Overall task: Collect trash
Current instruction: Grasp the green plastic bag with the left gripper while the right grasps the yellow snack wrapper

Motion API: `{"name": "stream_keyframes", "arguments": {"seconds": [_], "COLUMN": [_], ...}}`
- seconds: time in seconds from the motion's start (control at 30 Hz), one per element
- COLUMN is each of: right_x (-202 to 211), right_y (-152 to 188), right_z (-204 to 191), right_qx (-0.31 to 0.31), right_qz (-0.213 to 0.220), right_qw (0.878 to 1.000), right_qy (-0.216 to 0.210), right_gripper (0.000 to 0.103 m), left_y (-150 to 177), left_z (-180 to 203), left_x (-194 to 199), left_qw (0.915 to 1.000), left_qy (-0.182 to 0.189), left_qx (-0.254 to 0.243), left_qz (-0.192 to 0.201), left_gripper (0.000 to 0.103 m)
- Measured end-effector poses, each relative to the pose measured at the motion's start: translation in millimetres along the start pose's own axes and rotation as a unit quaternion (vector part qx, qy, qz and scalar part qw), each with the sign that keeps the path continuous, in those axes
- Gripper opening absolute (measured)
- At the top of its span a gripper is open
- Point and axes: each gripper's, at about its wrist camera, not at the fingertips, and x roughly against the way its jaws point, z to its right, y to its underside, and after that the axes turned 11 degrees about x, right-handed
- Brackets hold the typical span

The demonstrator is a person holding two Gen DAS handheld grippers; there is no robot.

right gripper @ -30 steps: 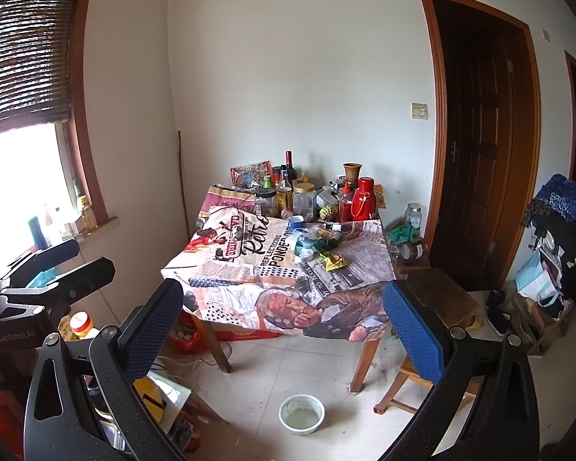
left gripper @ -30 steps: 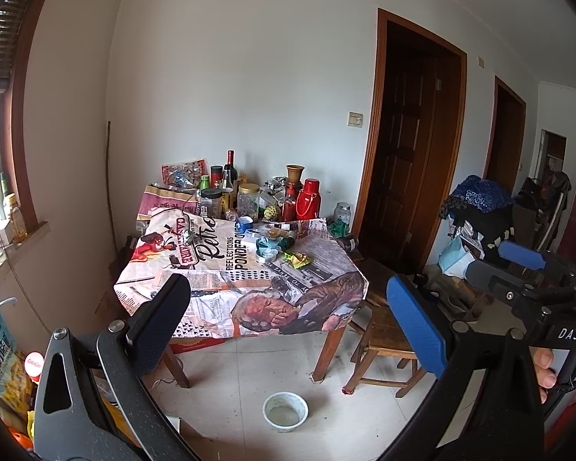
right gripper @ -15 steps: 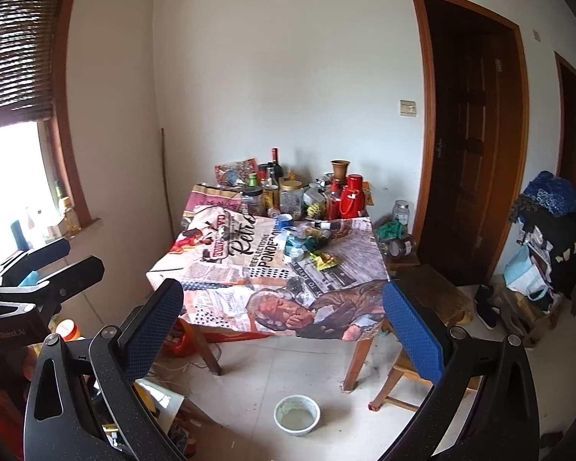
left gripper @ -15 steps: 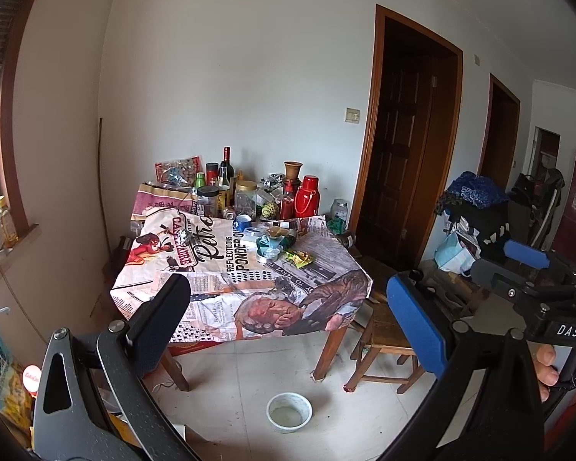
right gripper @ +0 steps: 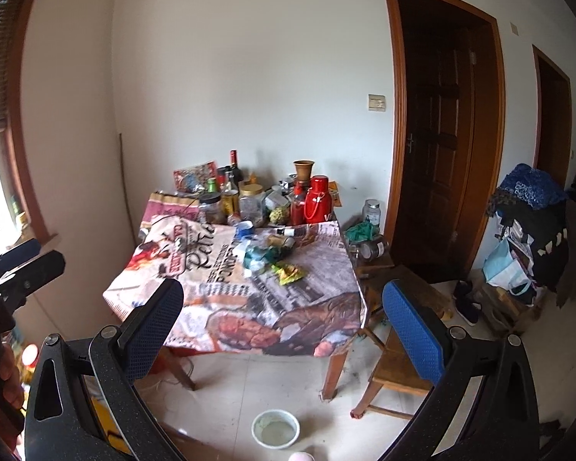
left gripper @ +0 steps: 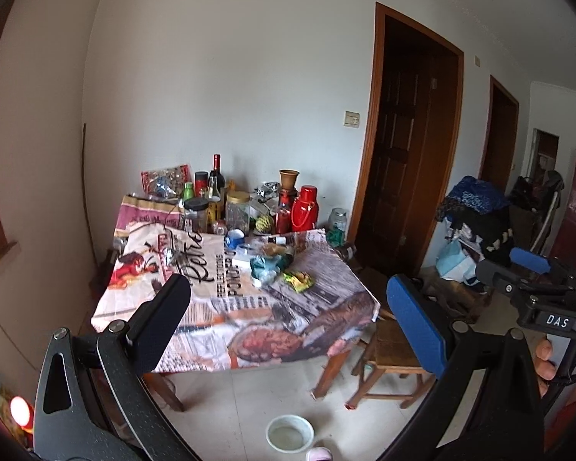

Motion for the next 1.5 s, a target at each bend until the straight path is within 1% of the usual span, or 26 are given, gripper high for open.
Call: {"name": "stream_keyframes", "arguments": {"seconds": [0.07, 0.13, 0.23, 0.27, 0.3, 0.37, 0.43, 0.47, 0.6, 0.7, 0.73, 0.77, 0.83, 0.87, 0.9, 0.97, 1.03, 1.07, 1.13, 1.2, 1.27, 1.3, 1.37, 1.4, 1.47, 1.5], "right_x": [-19, -38, -68, -81, -90, -111, -131, -144, -192, -233, -247, -257, -284, -300, -316, -344, -373, -389, -412, -440, -462, -469, -484, -491, -499, -503], "right_y": [-5, -14, -31, -38, -43, -52, -57, -58, -59, -55, -52, -51, -45, -42, -37, -28, -16, -8, 3, 15, 26, 30, 37, 41, 46, 48], "right_z": [13, 23, 42, 49, 55, 66, 74, 78, 84, 83, 80, 80, 77, 75, 72, 67, 62, 58, 53, 46, 40, 38, 33, 31, 25, 24], "right_qx": [-0.001, 0.001, 0.006, 0.011, 0.015, 0.022, 0.023, 0.021, 0.008, 0.004, 0.003, 0.002, 0.002, 0.002, 0.0, -0.007, -0.017, -0.024, -0.033, -0.044, -0.049, -0.05, -0.053, -0.056, -0.051, -0.047], "right_qz": [0.002, -0.002, -0.008, -0.008, -0.007, -0.006, -0.011, -0.017, -0.05, -0.086, -0.1, -0.109, -0.129, -0.142, -0.156, -0.181, -0.214, -0.234, -0.258, -0.287, -0.309, -0.317, -0.331, -0.338, -0.348, -0.351], "right_qw": [1.0, 1.0, 1.0, 1.0, 1.0, 0.999, 0.999, 0.999, 0.997, 0.993, 0.992, 0.991, 0.988, 0.986, 0.984, 0.98, 0.974, 0.969, 0.962, 0.953, 0.945, 0.942, 0.936, 0.933, 0.929, 0.929], "right_qy": [-0.002, -0.005, -0.013, -0.017, -0.02, -0.025, -0.032, -0.037, -0.06, -0.076, -0.078, -0.08, -0.083, -0.082, -0.081, -0.077, -0.074, -0.074, -0.079, -0.09, -0.095, -0.097, -0.104, -0.109, -0.113, -0.111], "right_gripper": [0.103, 0.103, 0.103, 0.103, 0.103, 0.103, 0.103, 0.103, 0.103, 0.103, 0.103, 0.103, 0.103, 0.103, 0.103, 0.103, 0.103, 0.103, 0.103, 0.102, 0.102, 0.102, 0.102, 0.101, 0.1, 0.099], "left_y": [-8, -20, -39, -47, -50, -62, -68, -71, -78, -75, -74, -73, -72, -70, -68, -64, -57, -54, -48, -38, -31, -25, -14, -11, -1, 3], "left_z": [4, 10, 19, 24, 24, 31, 32, 30, 14, 2, -5, -13, -25, -34, -37, -52, -70, -78, -88, -97, -102, -106, -111, -114, -116, -115], "left_x": [-23, -51, -92, -106, -112, -140, -161, -173, -236, -269, -284, -300, -328, -348, -358, -392, -429, -444, -470, -497, -516, -529, -554, -563, -581, -589], "left_qw": [1.0, 0.9999, 0.9997, 0.9996, 0.9995, 0.9985, 0.9979, 0.9978, 0.9965, 0.9946, 0.9932, 0.992, 0.9913, 0.9899, 0.989, 0.9859, 0.9807, 0.9781, 0.9727, 0.9669, 0.9618, 0.9574, 0.9467, 0.9431, 0.9351, 0.9321], "left_qy": [-0.003, -0.015, -0.022, -0.023, -0.025, -0.041, -0.051, -0.053, -0.068, -0.09, -0.101, -0.106, -0.101, -0.101, -0.102, -0.095, -0.081, -0.074, -0.067, -0.071, -0.072, -0.069, -0.059, -0.055, -0.051, -0.05], "left_qx": [0.002, 0.005, 0.01, 0.012, 0.014, 0.015, 0.022, 0.026, 0.046, 0.048, 0.052, 0.056, 0.06, 0.064, 0.066, 0.075, 0.086, 0.093, 0.101, 0.096, 0.093, 0.094, 0.101, 0.104, 0.107, 0.104], "left_qz": [0.004, 0.005, 0.003, 0.009, 0.014, 0.032, 0.034, 0.029, -0.016, -0.019, -0.026, -0.038, -0.06, -0.076, -0.085, -0.116, -0.155, -0.171, -0.198, -0.226, -0.247, -0.264, -0.3, -0.311, -0.334, -0.343], "left_gripper": [0.103, 0.103, 0.103, 0.103, 0.103, 0.103, 0.103, 0.103, 0.103, 0.103, 0.103, 0.103, 0.103, 0.103, 0.103, 0.103, 0.103, 0.103, 0.103, 0.102, 0.097, 0.095, 0.087, 0.085, 0.074, 0.073]}}
